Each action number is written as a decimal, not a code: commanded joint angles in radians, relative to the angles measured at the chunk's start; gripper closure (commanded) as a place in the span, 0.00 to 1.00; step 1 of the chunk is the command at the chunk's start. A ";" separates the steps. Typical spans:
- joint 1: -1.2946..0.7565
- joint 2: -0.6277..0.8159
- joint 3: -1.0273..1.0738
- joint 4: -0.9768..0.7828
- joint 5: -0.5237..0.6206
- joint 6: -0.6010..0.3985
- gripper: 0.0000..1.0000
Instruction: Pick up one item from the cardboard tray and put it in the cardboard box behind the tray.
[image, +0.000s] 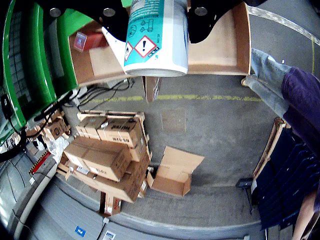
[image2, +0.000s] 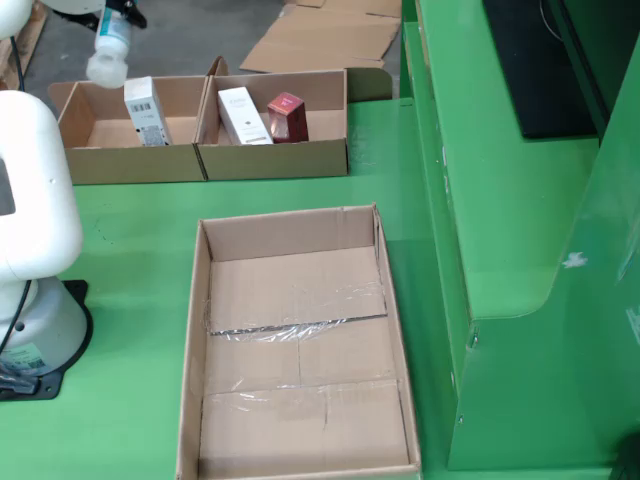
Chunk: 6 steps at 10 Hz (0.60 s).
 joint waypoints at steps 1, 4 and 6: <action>-0.012 -0.139 0.081 0.404 -0.034 -0.061 1.00; -0.004 -0.184 0.081 0.376 0.019 0.010 1.00; -0.007 -0.167 0.081 0.264 0.070 0.062 1.00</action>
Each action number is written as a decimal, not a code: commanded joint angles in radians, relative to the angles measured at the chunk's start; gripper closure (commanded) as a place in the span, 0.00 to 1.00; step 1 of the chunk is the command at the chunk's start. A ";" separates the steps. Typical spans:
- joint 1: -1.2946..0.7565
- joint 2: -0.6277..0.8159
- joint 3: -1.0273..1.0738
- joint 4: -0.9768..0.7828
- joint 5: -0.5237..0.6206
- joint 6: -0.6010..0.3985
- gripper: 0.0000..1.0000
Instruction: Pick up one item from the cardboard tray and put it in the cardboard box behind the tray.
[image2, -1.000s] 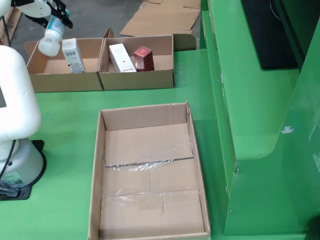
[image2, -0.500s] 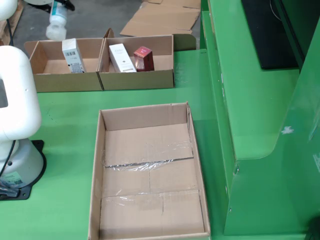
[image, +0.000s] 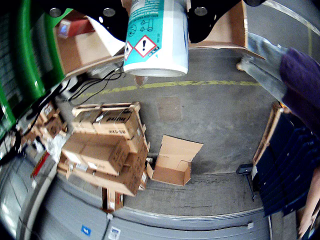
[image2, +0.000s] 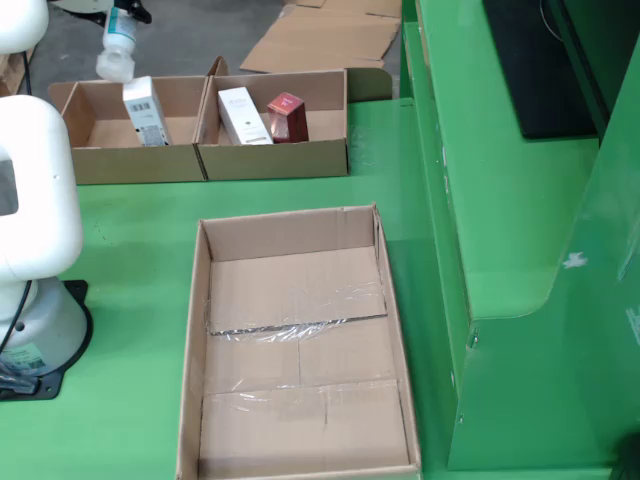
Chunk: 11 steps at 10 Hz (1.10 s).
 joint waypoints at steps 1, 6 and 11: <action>-0.006 0.056 0.031 -0.128 0.141 0.149 1.00; 0.006 0.248 -0.375 0.010 0.166 0.226 1.00; 0.026 0.356 -0.718 0.225 0.161 0.258 1.00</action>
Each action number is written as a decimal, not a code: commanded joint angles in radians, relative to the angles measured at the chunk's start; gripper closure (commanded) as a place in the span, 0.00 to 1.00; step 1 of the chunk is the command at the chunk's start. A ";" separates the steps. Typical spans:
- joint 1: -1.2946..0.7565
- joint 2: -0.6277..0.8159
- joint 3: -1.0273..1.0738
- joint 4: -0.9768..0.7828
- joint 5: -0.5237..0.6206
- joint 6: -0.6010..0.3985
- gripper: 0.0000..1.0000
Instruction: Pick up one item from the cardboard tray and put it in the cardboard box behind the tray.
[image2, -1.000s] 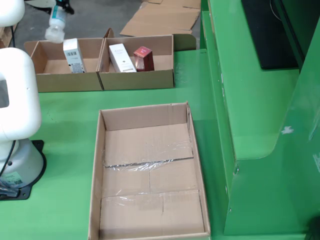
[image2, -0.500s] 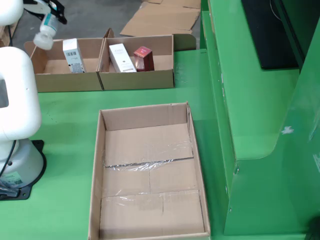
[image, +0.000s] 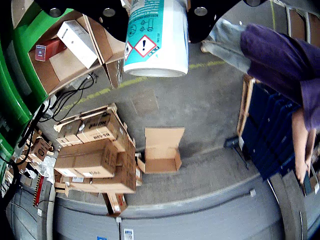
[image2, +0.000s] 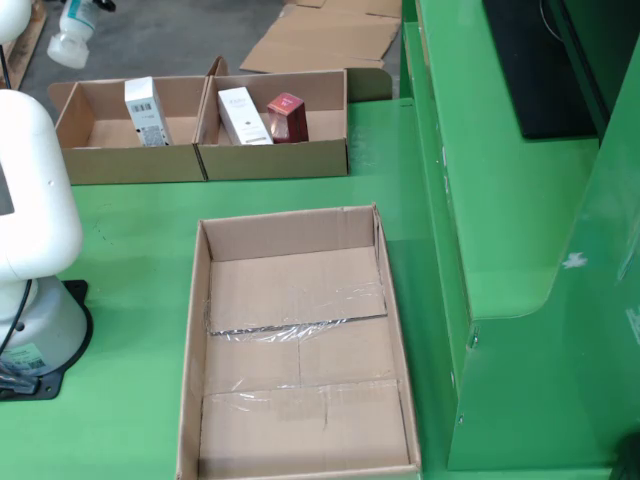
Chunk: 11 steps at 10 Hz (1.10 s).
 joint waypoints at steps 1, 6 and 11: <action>-0.001 0.074 -0.528 0.215 0.022 0.021 1.00; -0.006 0.061 -0.653 0.351 0.050 0.028 1.00; -0.035 0.039 -0.806 0.518 0.097 0.025 1.00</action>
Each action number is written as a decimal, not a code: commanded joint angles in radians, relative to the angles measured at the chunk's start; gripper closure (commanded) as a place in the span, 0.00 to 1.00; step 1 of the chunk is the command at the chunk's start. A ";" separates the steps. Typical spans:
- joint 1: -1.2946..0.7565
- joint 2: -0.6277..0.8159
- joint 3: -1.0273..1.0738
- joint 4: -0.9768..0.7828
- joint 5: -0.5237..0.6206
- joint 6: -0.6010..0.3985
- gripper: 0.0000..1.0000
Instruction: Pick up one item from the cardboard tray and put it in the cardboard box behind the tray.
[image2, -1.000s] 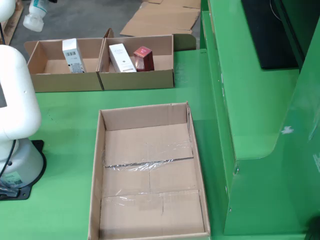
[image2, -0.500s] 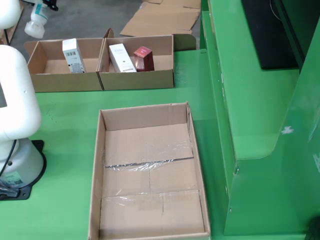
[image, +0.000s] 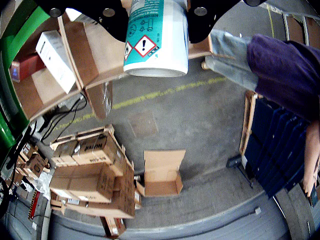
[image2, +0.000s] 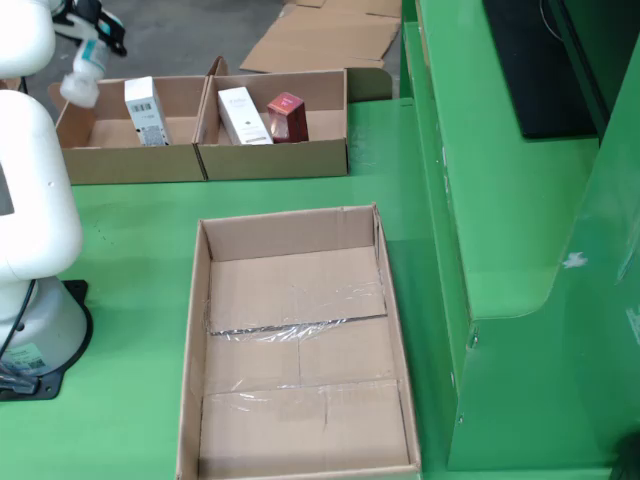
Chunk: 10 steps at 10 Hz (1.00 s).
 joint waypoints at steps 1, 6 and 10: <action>-0.019 0.024 -0.295 0.112 0.029 0.000 1.00; -0.024 0.033 -0.481 0.273 0.049 0.018 1.00; -0.040 -0.020 -0.681 0.508 0.106 0.044 1.00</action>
